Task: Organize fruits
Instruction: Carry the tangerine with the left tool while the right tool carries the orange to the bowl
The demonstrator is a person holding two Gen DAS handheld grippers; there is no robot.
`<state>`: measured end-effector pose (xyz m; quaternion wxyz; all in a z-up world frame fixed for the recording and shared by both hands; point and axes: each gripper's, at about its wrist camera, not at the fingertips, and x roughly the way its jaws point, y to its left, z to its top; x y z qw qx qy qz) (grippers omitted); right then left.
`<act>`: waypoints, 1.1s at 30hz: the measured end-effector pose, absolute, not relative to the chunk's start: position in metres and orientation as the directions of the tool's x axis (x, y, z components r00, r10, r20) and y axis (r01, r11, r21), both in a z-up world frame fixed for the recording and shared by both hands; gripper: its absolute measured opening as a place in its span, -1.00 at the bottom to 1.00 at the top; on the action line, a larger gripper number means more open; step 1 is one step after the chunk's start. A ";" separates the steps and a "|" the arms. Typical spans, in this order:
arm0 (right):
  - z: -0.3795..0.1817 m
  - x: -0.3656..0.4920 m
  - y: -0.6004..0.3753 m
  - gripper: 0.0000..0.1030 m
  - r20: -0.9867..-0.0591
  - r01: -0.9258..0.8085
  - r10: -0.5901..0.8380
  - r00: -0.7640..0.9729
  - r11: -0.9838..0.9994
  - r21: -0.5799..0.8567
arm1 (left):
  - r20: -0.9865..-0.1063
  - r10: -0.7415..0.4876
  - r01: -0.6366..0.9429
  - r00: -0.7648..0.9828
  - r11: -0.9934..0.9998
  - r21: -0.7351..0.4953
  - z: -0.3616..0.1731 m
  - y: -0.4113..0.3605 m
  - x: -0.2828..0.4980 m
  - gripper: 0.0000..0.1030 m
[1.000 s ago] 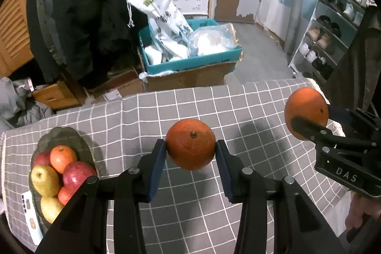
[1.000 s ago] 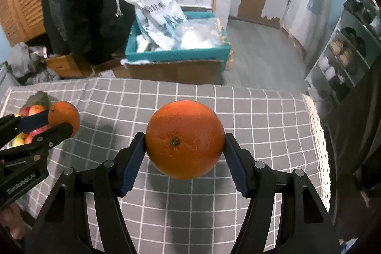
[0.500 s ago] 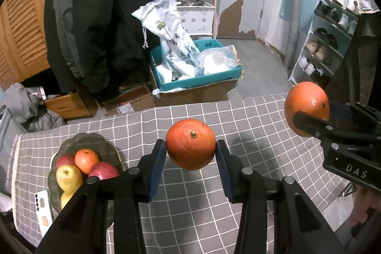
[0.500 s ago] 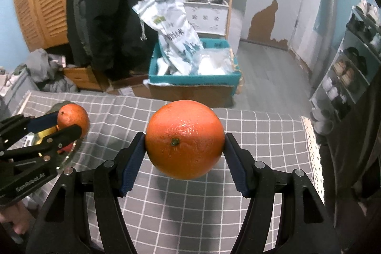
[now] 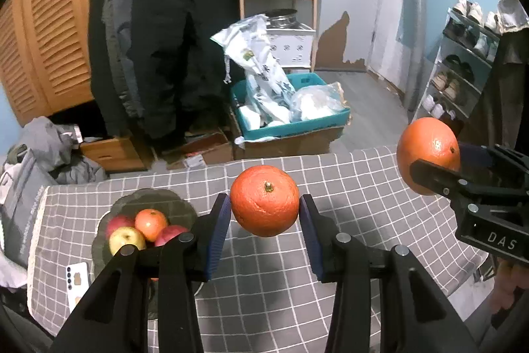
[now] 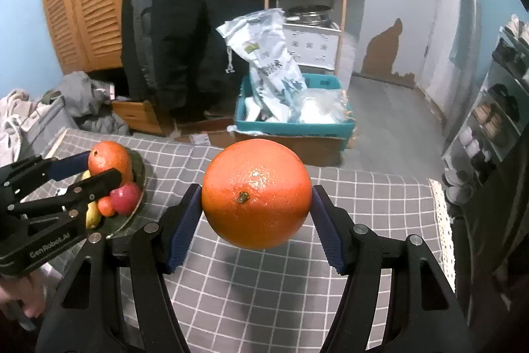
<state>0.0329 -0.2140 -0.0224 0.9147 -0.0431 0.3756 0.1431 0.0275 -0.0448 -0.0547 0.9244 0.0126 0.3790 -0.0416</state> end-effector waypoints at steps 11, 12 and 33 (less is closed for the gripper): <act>-0.022 0.036 -0.180 0.28 -0.705 -0.354 0.272 0.655 0.935 0.033 | -0.692 -0.027 0.018 0.722 1.000 -0.021 -0.052 -0.008 0.021 -0.16; -0.023 0.037 -0.176 0.28 -0.707 -0.359 0.277 0.651 0.933 0.036 | -0.692 -0.023 0.010 0.721 1.000 -0.022 -0.052 -0.004 0.021 -0.16; -0.053 0.053 -0.064 0.28 -0.764 -0.516 0.380 0.521 0.854 0.073 | -0.726 0.104 -0.195 0.680 0.980 -0.042 -0.076 0.099 -0.001 -0.16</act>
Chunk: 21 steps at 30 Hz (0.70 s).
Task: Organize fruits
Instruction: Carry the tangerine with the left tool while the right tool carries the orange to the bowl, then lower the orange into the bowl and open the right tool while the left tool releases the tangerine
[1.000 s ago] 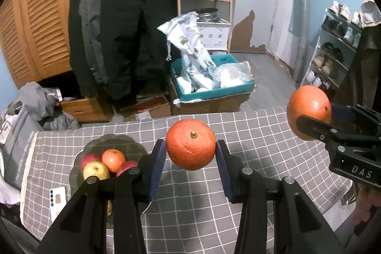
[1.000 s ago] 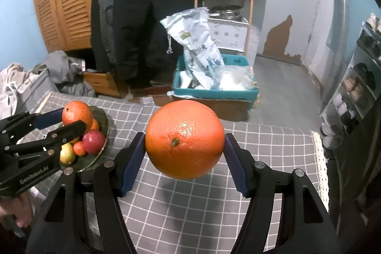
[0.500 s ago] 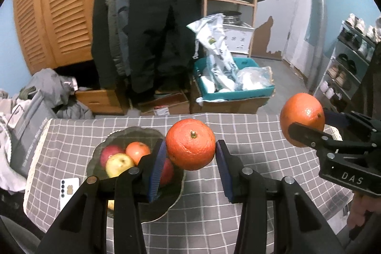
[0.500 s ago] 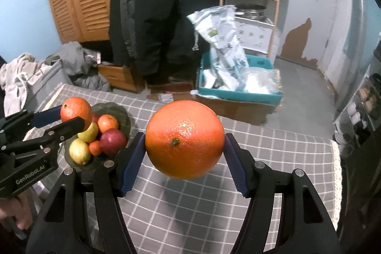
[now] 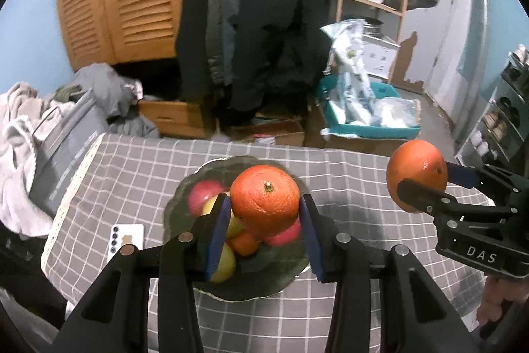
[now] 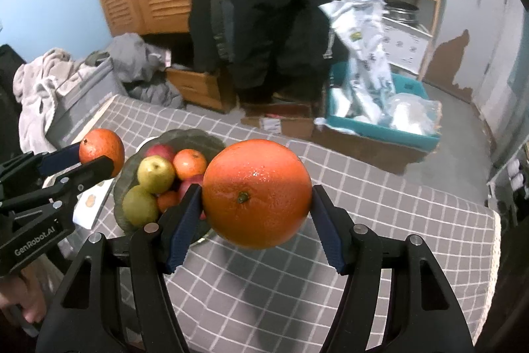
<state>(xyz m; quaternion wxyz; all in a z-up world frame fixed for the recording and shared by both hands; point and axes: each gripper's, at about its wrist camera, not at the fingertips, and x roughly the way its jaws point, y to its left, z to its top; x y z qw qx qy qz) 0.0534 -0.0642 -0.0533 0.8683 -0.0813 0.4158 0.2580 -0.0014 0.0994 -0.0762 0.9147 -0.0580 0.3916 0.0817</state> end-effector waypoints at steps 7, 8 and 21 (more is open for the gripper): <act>-0.070 0.055 -0.026 0.28 -0.787 -0.560 0.399 0.470 0.824 0.084 | -0.750 0.132 -0.254 0.648 0.966 -0.050 -0.092 0.132 -0.007 -0.16; -0.075 0.056 -0.021 0.28 -0.793 -0.567 0.401 0.460 0.819 0.085 | -0.755 0.134 -0.262 0.642 0.964 -0.051 -0.095 0.136 -0.008 -0.16; -0.135 0.059 0.025 0.28 -0.855 -0.608 0.424 0.298 0.775 0.172 | -0.812 0.151 -0.321 0.564 0.946 -0.046 -0.134 0.169 -0.008 -0.16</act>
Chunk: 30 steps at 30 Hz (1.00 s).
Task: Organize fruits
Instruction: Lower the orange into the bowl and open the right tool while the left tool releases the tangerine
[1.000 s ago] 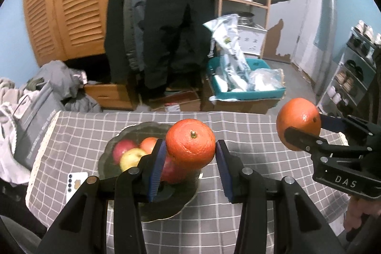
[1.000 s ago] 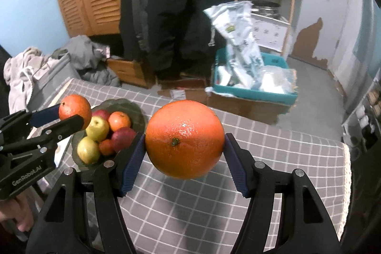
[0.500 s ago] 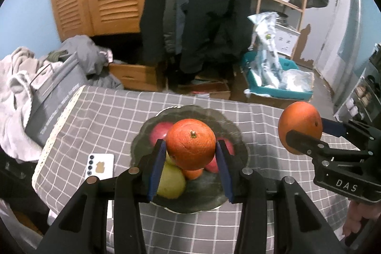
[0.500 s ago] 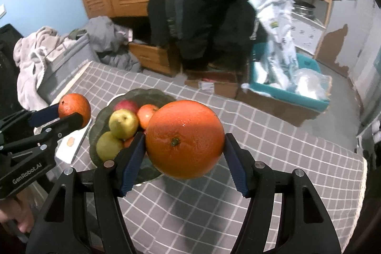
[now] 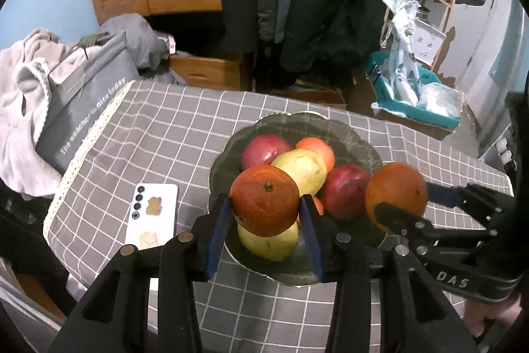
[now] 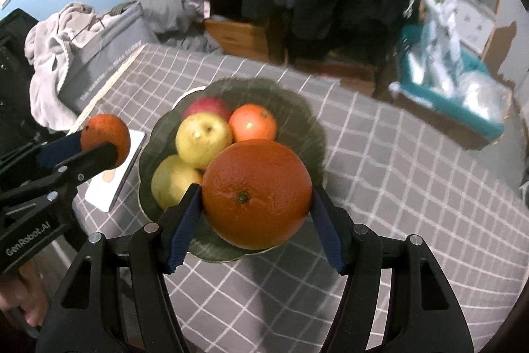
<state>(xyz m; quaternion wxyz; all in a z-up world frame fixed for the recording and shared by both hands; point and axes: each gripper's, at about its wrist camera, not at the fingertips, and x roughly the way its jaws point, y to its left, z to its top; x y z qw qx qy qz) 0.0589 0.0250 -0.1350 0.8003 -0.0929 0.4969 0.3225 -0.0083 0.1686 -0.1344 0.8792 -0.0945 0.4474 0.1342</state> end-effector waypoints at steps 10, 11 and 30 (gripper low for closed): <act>-0.163 0.059 0.042 0.31 -0.885 -0.627 0.412 0.216 0.753 0.198 | -0.838 0.151 -0.333 0.524 0.942 -0.038 -0.153 0.175 -0.004 -0.16; -0.164 0.060 0.042 0.32 -0.886 -0.627 0.414 0.207 0.752 0.204 | -0.839 0.151 -0.333 0.522 0.942 -0.037 -0.153 0.174 -0.004 -0.16; -0.142 0.083 0.002 0.45 -0.866 -0.536 0.403 0.294 0.820 0.200 | -0.859 0.070 -0.285 0.507 0.954 -0.091 -0.165 0.155 0.018 -0.15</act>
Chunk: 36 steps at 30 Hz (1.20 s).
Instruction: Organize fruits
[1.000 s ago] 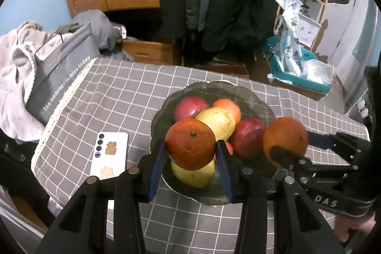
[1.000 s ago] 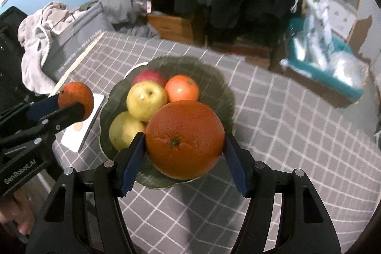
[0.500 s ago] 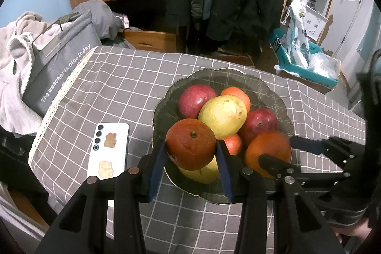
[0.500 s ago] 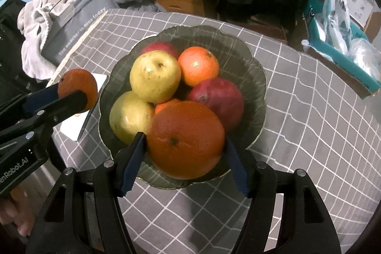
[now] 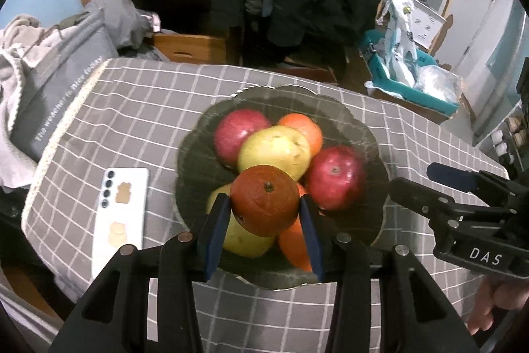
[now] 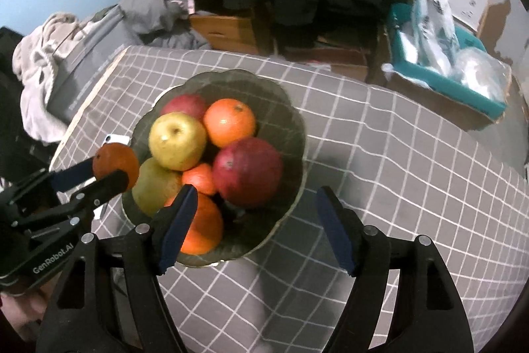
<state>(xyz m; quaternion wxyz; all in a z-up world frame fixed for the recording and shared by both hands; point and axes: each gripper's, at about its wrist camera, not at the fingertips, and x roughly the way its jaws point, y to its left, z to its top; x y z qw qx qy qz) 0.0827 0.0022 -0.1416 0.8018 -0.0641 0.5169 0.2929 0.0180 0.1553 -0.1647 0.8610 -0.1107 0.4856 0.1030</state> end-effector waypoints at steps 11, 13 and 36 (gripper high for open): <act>-0.141 0.091 -0.030 0.50 -0.865 -0.482 0.394 0.311 0.850 0.213 | -0.868 0.058 -0.238 0.494 0.969 -0.070 -0.173 0.128 0.037 -0.15; -0.141 0.092 -0.035 0.50 -0.864 -0.471 0.395 0.312 0.854 0.221 | -0.866 0.059 -0.237 0.496 0.969 -0.070 -0.172 0.127 0.038 0.06; -0.071 0.073 -0.074 0.65 -0.788 -0.440 0.330 0.520 0.894 0.085 | -0.806 0.098 -0.206 0.583 0.978 -0.030 -0.117 0.094 0.025 0.59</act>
